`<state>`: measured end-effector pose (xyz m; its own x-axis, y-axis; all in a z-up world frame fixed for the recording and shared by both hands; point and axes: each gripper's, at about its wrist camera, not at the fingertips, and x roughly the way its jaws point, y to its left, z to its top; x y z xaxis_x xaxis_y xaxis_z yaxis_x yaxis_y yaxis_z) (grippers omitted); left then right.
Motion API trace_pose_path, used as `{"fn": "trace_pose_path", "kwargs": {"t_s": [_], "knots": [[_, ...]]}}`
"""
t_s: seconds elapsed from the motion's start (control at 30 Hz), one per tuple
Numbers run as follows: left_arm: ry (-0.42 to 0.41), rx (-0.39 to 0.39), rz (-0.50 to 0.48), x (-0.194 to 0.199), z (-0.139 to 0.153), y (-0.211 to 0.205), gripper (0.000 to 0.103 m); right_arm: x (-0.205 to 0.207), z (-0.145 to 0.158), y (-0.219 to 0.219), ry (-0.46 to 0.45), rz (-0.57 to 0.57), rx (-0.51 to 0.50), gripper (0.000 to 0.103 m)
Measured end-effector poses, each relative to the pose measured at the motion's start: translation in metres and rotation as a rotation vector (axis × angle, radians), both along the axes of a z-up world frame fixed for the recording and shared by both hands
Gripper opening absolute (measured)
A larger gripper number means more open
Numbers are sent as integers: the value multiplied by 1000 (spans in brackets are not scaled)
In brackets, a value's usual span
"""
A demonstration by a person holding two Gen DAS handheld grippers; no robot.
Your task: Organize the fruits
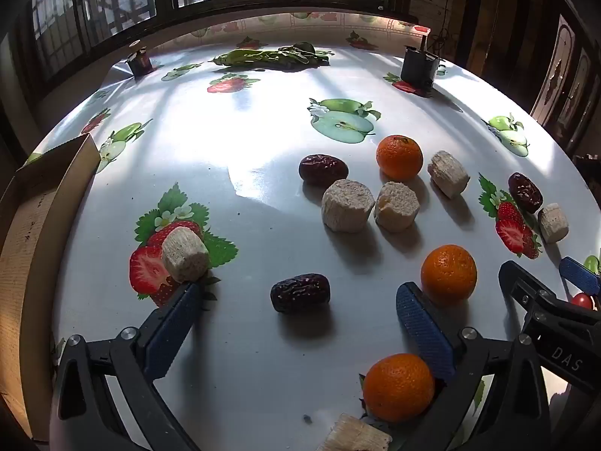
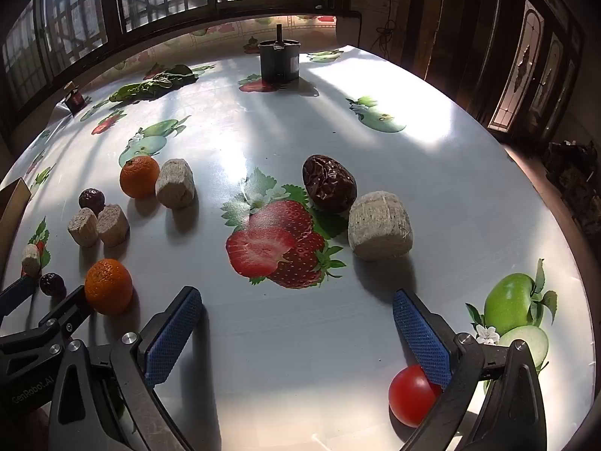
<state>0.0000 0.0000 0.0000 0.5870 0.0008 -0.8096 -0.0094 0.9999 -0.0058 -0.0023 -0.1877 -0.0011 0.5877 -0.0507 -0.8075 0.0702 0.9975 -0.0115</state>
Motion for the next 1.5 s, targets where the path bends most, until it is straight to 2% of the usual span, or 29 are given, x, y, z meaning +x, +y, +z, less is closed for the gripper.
{"fn": "trace_pose_path", "kwargs": {"t_s": [0.93,1.1,1.23,1.43,1.5], "knots": [[0,5,6,0,0,0,103,0,0,0,-1,0,0,102],[19,3,-46,-2,1,-2,103,2,5,-2,4,-7,1,102],[26,4,-83,-4,0,-1,103,-4,3,2,50,-44,4,102],[45,5,-136,-4,1,0,103,-5,6,10,64,-18,-2,102],[49,-19,-152,-8,4,5,102,-7,5,13,59,-8,-6,102]]}}
